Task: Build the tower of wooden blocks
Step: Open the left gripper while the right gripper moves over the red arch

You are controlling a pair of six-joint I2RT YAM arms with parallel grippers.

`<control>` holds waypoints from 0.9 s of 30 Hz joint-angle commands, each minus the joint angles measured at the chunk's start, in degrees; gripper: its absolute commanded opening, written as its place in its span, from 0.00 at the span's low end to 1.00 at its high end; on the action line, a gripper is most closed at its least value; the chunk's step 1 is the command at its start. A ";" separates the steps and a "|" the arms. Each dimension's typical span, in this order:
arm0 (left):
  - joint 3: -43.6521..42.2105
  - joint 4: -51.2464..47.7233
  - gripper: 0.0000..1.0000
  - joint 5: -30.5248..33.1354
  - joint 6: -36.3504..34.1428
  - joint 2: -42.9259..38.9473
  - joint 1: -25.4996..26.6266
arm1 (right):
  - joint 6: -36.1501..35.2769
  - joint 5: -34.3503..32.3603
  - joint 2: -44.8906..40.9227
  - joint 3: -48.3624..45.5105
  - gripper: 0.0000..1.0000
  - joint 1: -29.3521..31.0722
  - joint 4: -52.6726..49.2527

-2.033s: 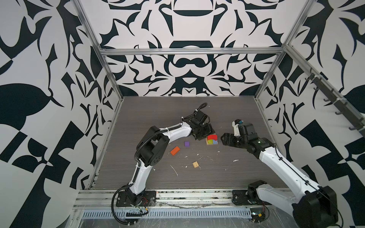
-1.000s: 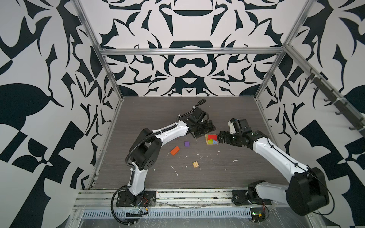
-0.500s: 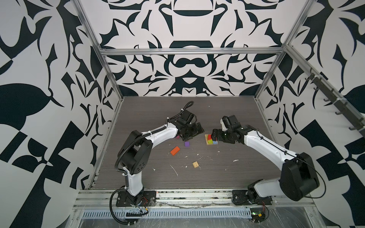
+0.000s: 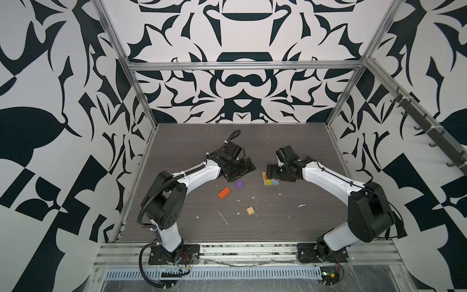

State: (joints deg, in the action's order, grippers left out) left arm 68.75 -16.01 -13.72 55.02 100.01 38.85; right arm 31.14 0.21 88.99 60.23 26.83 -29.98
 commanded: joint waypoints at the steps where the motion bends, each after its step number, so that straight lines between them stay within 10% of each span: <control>1: -1.55 0.94 0.94 -0.02 -0.20 -1.78 -0.27 | 0.68 -2.31 0.72 3.07 0.92 0.69 -1.03; 27: -1.84 2.04 0.94 -0.61 0.44 -1.57 -0.26 | 0.87 -6.27 7.58 5.87 0.79 2.68 -1.62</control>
State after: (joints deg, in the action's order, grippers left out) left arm 67.33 -14.33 -14.17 55.29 99.81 38.85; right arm 31.59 -4.43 96.92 63.94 28.95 -30.65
